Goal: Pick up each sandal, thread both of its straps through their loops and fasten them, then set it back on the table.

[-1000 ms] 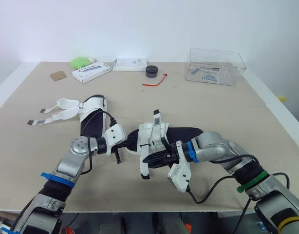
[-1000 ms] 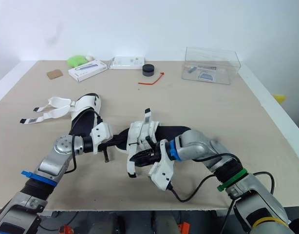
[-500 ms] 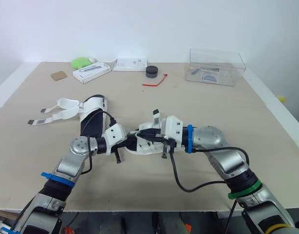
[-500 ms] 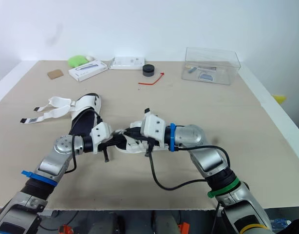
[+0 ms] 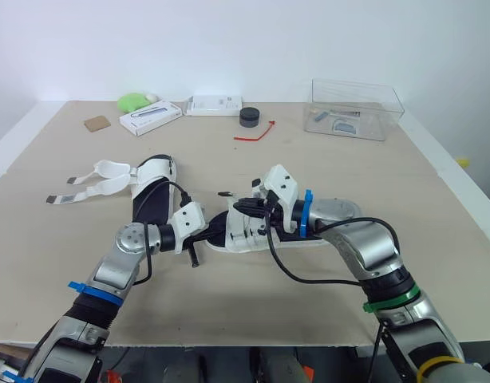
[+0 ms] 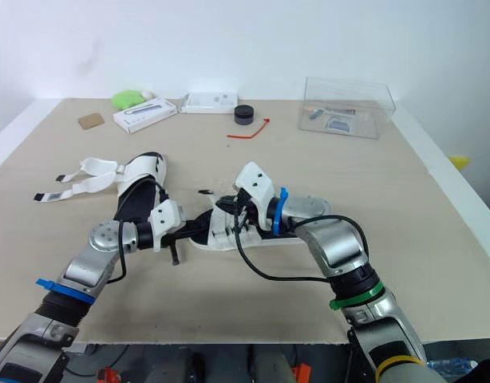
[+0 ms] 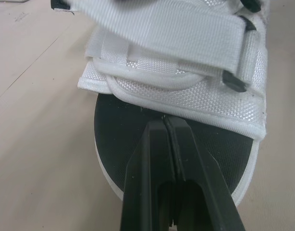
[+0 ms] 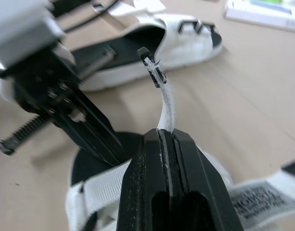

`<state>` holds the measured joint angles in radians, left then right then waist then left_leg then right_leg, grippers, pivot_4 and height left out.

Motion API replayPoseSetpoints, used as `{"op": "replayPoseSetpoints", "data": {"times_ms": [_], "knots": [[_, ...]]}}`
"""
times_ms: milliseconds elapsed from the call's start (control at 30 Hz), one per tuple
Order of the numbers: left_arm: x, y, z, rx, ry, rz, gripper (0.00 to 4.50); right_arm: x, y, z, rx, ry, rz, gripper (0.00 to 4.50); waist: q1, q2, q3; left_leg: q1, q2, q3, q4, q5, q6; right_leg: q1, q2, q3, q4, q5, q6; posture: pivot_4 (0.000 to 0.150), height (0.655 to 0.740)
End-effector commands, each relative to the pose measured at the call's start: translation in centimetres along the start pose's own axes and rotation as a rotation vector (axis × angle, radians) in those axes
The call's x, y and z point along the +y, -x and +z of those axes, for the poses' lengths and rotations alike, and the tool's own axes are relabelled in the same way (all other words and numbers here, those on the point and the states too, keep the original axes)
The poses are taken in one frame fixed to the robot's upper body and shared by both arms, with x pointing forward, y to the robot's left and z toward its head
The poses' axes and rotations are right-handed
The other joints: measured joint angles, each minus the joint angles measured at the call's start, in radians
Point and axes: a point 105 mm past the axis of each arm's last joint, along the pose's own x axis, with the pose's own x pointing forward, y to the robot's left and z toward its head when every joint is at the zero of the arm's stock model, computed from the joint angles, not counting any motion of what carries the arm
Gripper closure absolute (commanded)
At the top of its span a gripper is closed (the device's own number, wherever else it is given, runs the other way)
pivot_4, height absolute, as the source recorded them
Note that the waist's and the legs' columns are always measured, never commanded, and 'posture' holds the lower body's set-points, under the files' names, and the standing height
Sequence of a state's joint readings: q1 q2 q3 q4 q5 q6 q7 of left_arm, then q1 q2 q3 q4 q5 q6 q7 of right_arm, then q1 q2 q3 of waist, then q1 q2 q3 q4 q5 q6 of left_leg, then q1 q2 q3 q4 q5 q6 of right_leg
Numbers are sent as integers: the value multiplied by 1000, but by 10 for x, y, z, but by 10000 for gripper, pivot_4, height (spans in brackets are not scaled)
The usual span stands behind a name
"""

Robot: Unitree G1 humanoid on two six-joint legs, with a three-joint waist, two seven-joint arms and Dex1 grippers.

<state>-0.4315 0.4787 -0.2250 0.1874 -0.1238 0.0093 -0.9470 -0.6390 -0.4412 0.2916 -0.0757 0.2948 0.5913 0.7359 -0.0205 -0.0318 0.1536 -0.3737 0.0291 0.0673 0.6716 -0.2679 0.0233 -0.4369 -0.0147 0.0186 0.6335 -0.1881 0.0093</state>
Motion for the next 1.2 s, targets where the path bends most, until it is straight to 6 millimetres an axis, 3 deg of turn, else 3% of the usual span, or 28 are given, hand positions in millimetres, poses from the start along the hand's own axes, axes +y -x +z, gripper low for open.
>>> {"op": "replayPoseSetpoints", "data": {"times_ms": [33,333,367,500,700,800,867,933,1100,1200], "knots": [[-11,1,-28,108,63,-23,45000,-17,4,13,-12,21,-81,44655,0,0,0,0,0,0,0,0,0,0,0,0,0,0,0,1500,7400],[-11,2,-28,107,65,-18,45000,-27,3,14,-5,27,-127,44655,0,0,0,0,0,0,0,0,0,0,0,0,0,0,0,1500,7400],[-12,3,-29,107,65,-19,45000,-28,4,18,-23,54,-131,38128,0,0,0,0,0,0,0,0,0,0,0,0,0,0,0,1500,7400],[-13,3,-29,110,67,-22,45000,-30,6,33,-77,140,-161,21759,0,0,0,-1,0,0,0,0,0,-1,0,0,0,0,1,1500,7400],[-13,3,-28,111,64,-27,45000,-31,7,54,-170,218,-187,21759,0,0,0,-2,0,-1,-1,0,0,-2,1,0,0,-1,1,1500,7400],[-13,3,-28,111,63,-29,45000,-16,1,72,-248,207,-102,21759,-1,0,0,-2,0,0,-1,0,0,-2,1,1,0,-1,2,1500,7400],[-13,3,-28,111,63,-30,45000,-7,-5,73,-254,200,-42,21759,-1,0,0,-2,0,-1,-1,0,0,-2,1,0,0,-1,2,1500,7400],[-13,2,-28,109,62,-32,45000,-5,-12,68,-242,200,-20,24076,-1,0,0,-1,0,-1,-1,0,0,-1,1,0,0,-1,1,1500,7400],[-13,1,-25,94,62,-30,45000,-1,-29,37,-106,195,50,43773,-1,0,0,-2,0,-1,-1,0,0,-2,1,0,0,-1,1,1500,7400],[-13,1,-24,90,61,-27,45000,-4,-34,9,58,183,67,43773,-1,0,0,-2,0,-1,-1,0,0,-2,1,0,0,-1,1,1500,7400]]}}
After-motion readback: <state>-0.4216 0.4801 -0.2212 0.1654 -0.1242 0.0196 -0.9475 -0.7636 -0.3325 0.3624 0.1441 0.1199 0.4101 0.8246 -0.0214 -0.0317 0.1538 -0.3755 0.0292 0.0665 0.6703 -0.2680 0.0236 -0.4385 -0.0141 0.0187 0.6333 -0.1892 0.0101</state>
